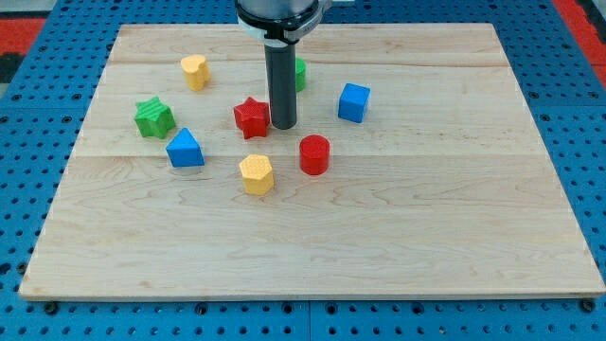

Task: Slide the green circle towards left

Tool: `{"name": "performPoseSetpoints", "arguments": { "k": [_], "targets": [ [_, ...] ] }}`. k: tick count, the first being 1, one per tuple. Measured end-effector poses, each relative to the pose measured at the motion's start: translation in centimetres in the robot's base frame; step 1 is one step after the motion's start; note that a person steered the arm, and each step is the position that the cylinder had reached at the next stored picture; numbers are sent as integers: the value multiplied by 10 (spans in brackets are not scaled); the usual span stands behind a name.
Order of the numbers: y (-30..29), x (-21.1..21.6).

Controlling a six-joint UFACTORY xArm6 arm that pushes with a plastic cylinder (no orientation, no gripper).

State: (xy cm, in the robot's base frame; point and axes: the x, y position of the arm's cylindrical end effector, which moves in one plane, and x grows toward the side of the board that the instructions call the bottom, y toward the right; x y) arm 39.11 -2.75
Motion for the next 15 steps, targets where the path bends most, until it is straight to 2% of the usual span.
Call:
{"name": "performPoseSetpoints", "arguments": {
  "k": [3,4,6,7,8,9,10,11,12,13,14,15],
  "targets": [
    [12,0],
    [32,-9],
    [36,-59],
    [63,-76],
    [13,-105],
    [-51,-50],
    [-48,-35],
    [-11,-76],
    [-60,-71],
    [-97,-16],
    [-93,6],
    [-72,2]
  ]
}}
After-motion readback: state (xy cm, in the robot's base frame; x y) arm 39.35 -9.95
